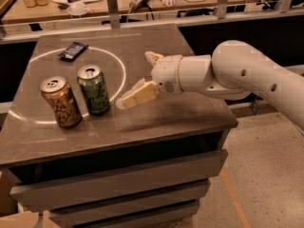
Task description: Move green can near orange can
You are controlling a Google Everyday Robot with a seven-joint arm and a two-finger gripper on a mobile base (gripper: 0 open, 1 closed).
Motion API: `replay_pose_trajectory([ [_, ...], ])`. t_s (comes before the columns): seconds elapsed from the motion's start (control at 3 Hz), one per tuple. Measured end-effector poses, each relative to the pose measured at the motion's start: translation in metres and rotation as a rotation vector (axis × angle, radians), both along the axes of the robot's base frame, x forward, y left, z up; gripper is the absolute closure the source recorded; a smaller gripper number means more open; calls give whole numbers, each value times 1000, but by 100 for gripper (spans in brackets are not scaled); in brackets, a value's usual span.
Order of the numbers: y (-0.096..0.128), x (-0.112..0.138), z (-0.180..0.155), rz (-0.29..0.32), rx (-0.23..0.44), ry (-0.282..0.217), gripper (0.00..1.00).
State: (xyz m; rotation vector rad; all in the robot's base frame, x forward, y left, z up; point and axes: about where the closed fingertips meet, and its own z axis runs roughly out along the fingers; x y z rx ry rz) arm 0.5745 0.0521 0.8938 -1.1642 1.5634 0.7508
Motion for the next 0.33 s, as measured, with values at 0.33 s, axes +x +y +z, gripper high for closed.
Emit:
replay_pose_trajectory([
  [0.33, 0, 0, 0, 0, 0, 0, 0],
])
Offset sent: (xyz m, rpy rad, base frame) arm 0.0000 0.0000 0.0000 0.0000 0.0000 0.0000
